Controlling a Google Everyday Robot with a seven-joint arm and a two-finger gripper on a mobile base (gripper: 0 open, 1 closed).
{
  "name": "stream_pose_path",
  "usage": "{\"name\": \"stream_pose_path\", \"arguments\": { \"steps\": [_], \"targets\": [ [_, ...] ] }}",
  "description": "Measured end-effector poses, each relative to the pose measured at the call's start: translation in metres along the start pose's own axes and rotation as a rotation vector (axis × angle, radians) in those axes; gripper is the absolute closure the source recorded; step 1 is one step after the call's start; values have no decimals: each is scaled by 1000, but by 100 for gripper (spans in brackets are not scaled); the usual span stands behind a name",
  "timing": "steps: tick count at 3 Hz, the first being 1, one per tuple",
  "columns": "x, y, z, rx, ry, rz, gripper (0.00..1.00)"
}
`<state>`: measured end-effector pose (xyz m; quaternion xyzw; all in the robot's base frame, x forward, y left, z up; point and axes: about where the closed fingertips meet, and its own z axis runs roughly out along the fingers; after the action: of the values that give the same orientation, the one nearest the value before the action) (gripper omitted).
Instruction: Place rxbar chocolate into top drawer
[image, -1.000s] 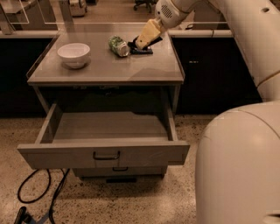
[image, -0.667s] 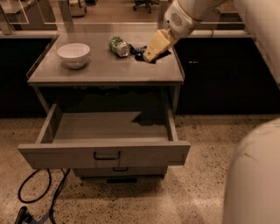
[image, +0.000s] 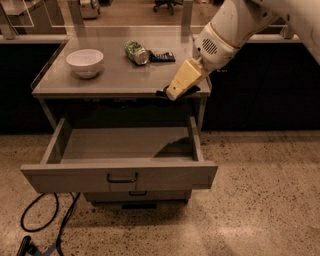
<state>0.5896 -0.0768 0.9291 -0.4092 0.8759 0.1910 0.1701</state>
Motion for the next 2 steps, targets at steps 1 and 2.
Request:
{"name": "stream_pose_path", "arguments": {
  "steps": [1, 2],
  "targets": [
    [-2, -6, 1, 1, -14, 4, 100],
    [23, -12, 37, -55, 1, 26, 100]
  ]
}}
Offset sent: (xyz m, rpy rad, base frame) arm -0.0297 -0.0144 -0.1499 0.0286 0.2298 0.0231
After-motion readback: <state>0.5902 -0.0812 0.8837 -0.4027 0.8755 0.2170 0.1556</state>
